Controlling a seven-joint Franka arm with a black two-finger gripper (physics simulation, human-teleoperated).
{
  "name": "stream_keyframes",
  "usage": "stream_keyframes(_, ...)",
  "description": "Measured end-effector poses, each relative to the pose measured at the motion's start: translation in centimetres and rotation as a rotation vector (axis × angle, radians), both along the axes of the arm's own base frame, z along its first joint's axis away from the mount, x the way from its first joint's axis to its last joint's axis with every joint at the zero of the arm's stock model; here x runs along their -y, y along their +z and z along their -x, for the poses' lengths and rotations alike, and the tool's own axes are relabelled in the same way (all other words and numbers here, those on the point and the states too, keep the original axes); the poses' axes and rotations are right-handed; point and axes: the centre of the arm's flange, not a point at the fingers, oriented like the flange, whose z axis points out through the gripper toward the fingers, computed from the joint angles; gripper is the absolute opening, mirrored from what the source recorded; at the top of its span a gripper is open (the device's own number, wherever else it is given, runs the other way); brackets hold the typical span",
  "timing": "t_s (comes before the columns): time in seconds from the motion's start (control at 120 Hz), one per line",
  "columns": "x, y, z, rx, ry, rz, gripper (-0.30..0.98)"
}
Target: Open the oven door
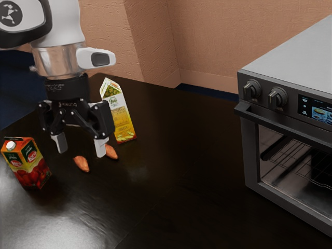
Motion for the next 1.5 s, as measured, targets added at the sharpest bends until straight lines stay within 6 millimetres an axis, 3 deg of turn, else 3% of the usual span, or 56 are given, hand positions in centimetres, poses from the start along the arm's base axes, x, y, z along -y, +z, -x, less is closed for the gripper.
stream_keyframes(0.233, -0.5, 1.5, -1.8, 0.164, 0.176, 0.009, 0.69)
stream_keyframes(0.317, -1.3, 2.7, -1.2, 0.212, 0.236, 0.01, 0.69)
stream_keyframes(0.417, 0.9, 2.3, 7.8, 0.35, 0.214, 0.036, 0.69)
stream_keyframes(0.483, 0.1, 1.8, 9.6, 0.425, 0.207, 0.105, 0.69)
stream_keyframes(0.608, -1.2, 1.4, 7.9, 0.486, 0.256, 0.173, 0.69)
stream_keyframes(0.658, -0.9, 1.1, 6.9, 0.486, 0.289, 0.212, 0.68)
stream_keyframes(0.808, 6.9, -1.8, 2.8, 0.509, 0.364, 0.305, 0.69)
stream_keyframes(1.083, 15.0, -2.8, -0.8, 0.574, 0.628, 0.436, 0.69)
stream_keyframes(1.5, 16.2, -2.2, -1.9, 0.529, 0.93, 0.54, 0.68)
